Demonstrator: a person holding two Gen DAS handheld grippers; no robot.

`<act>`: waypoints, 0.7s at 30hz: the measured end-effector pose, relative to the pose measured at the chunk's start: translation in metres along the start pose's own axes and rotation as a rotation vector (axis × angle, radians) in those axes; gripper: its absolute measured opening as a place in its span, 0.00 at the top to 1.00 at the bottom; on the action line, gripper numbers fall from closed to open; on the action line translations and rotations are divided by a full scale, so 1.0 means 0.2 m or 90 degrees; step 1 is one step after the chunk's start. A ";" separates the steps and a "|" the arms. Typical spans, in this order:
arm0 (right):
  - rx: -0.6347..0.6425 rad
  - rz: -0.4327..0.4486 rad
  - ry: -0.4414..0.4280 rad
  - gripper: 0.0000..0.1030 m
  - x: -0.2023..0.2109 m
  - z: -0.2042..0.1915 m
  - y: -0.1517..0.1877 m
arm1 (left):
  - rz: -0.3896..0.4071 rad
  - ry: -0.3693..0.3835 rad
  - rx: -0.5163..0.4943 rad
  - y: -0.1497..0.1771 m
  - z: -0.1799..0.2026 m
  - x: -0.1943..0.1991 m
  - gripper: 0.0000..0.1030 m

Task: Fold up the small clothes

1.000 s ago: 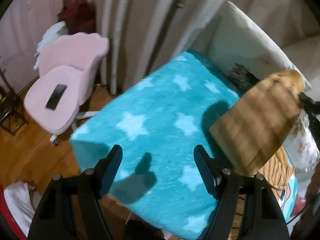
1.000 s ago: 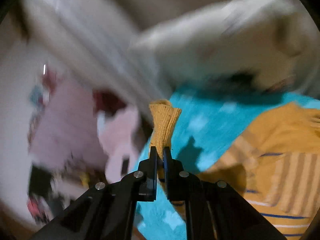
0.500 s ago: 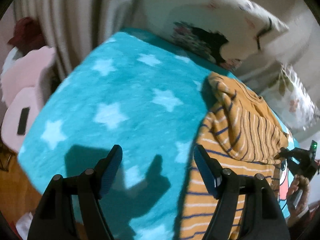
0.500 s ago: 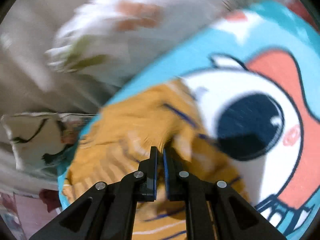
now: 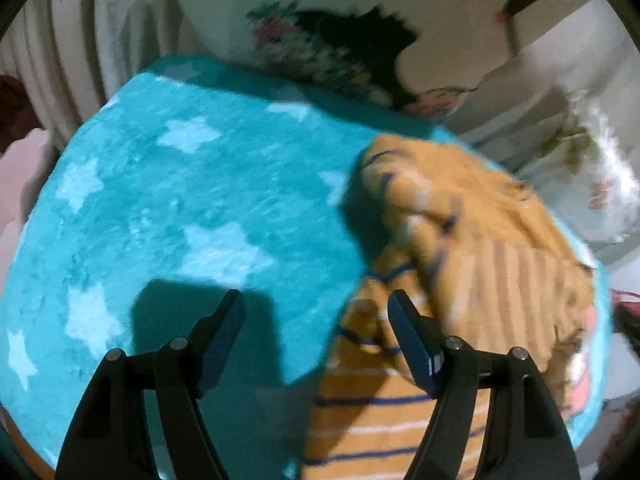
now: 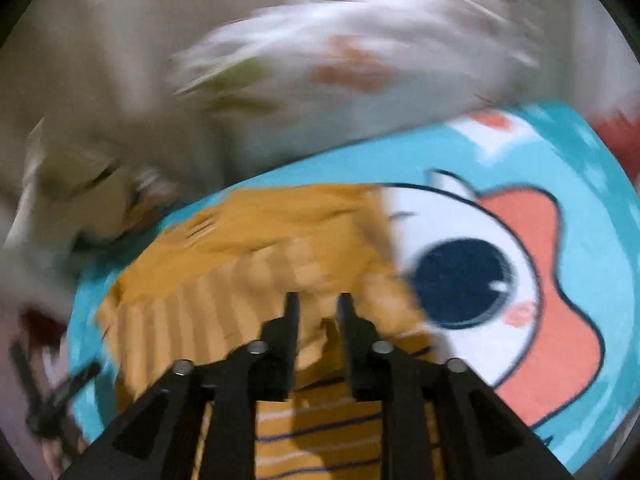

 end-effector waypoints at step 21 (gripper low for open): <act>0.547 -0.090 -0.002 0.90 -0.70 -1.43 0.04 | -0.013 0.037 0.102 0.18 -0.43 0.21 0.42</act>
Point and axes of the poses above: each gripper's, at about its wrist camera, not at the fingertips, and x roughly against the way its jaws point, z to its right, y to its underside, the point moved 7 cm from there along -x, roughly the way its jaws point, and after that the axes turned 1 degree about -y, right-handed, at the moved point
